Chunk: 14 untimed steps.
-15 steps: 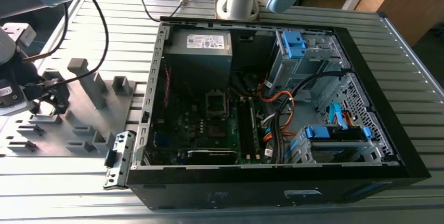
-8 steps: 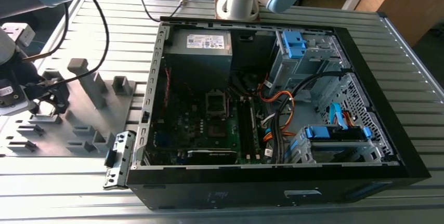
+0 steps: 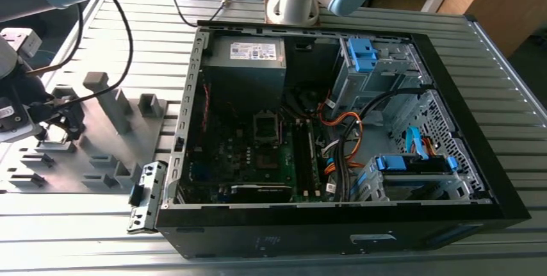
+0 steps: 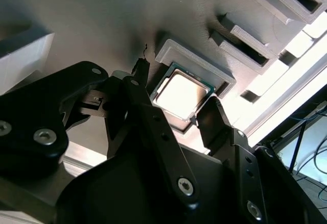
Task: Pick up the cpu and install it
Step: 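Pick up the cpu and move it towards the insertion slot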
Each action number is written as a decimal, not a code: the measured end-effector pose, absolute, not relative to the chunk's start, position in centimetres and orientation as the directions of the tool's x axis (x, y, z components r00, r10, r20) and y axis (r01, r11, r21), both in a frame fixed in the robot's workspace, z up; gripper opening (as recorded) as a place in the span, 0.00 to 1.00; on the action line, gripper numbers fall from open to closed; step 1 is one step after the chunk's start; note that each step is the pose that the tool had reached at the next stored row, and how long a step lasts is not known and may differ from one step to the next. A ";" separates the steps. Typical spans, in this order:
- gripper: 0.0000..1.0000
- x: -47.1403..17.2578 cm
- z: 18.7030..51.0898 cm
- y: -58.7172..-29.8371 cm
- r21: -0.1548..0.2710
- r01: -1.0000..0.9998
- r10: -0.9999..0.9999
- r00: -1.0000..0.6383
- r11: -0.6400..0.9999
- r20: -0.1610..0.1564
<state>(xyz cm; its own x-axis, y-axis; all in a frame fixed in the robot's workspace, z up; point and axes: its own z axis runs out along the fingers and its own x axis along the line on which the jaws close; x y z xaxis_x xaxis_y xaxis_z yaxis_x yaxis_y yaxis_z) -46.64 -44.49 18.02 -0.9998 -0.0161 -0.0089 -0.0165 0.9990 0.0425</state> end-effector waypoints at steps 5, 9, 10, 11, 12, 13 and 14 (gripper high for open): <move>0.64 -46.8 18.0 -44.5 0.043 -0.016 -0.016 -1.000 0.999 -0.009; 0.64 -46.9 17.9 -44.5 0.042 -0.017 -0.016 -1.000 0.999 -0.009; 0.64 -46.9 17.9 -44.5 0.043 -0.017 -0.016 -1.000 0.999 -0.009; 0.64 -46.9 17.9 -44.5 0.043 -0.017 -0.016 -1.000 0.999 -0.009; 0.64 -46.9 17.9 -44.5 0.043 -0.017 -0.016 -1.000 0.999 -0.009; 0.64 -46.9 17.9 -44.5 0.043 -0.016 -0.016 -1.000 0.999 -0.009; 0.64 -46.9 17.9 -44.5 0.043 -0.016 -0.016 -1.000 0.999 -0.009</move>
<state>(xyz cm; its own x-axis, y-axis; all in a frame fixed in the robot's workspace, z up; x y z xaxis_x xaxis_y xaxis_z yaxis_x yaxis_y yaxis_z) -46.89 -44.48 17.91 -0.9998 -0.0161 -0.0089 -0.0165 0.9990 0.0426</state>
